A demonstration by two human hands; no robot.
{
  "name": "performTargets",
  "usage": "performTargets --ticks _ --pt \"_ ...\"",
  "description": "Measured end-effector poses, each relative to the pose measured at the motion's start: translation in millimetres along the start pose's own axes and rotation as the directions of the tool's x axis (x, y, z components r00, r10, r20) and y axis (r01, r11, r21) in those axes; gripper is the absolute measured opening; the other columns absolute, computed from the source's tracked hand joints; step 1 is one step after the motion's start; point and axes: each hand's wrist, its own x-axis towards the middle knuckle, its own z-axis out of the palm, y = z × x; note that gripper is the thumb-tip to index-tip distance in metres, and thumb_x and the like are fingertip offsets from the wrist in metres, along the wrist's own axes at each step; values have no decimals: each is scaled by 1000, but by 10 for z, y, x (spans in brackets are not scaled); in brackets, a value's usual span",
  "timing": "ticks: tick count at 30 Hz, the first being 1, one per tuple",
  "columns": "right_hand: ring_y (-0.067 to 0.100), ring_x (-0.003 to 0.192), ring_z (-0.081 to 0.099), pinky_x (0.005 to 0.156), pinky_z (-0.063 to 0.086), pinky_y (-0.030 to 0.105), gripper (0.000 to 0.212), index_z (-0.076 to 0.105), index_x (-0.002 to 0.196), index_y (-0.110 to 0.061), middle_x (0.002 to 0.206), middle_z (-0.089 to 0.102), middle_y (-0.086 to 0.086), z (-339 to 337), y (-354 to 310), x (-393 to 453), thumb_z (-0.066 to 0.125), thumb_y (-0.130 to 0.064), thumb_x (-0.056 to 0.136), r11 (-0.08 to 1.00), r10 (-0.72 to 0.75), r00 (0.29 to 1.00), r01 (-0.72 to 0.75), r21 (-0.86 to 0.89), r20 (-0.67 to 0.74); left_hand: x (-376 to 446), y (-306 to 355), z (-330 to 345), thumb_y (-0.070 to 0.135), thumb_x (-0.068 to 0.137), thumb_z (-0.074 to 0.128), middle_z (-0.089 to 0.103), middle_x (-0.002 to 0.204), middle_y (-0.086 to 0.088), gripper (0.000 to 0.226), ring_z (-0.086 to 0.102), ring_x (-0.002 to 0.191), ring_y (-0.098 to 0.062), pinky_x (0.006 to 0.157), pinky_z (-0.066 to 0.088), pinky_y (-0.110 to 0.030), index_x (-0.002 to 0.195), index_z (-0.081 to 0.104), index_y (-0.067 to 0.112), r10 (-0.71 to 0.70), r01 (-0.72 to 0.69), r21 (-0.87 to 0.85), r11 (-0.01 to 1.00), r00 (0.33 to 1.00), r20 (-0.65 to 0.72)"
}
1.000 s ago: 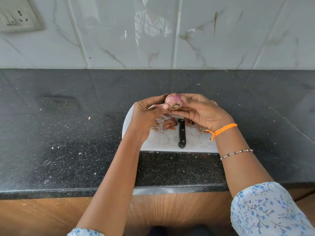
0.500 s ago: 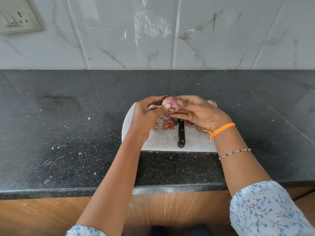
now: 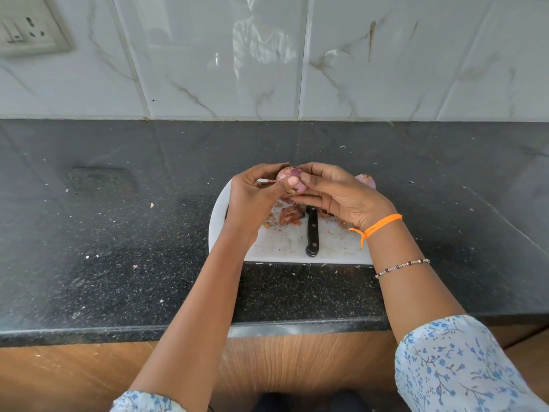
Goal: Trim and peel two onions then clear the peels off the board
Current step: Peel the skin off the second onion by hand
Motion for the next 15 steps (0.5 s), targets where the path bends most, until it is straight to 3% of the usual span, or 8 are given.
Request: performTargets --ticks 5,9,12,15 --pt "20 93 69 88 55 33 37 58 111 -1 103 68 14 -18 -13 -18 57 -19 79 1000 -19 1000 19 7 -11 24 -28 -46 2 78 70 72 95 -12 21 68 91 -25 82 57 -38 99 71 6 -19 19 -75 997 1000 -6" --pt "23 94 69 87 56 33 35 59 112 -1 100 71 13 -33 -22 -25 54 -21 84 1000 -17 999 17 10 -32 32 -29 -50 0 79 69 73 93 -7 19 69 89 -21 76 57 -30 96 72 8 -33 31 -84 996 999 -14" --pt "22 96 68 89 55 33 26 59 115 -2 102 70 14 -28 -12 -35 44 -13 97 1000 8 1000 -8 -9 -26 34 -25 -54 2 76 73 73 85 -3 16 69 83 -18 74 57 -28 88 73 12 -21 17 -67 998 999 -49" --pt "18 98 68 87 56 30 24 60 113 -3 103 70 10 -13 -27 -50 45 -8 95 1000 -1 1000 1 7 -3 37 -30 -62 -2 76 72 73 79 4 17 68 79 -13 72 56 -25 85 73 13 15 -17 -46 999 999 -48"
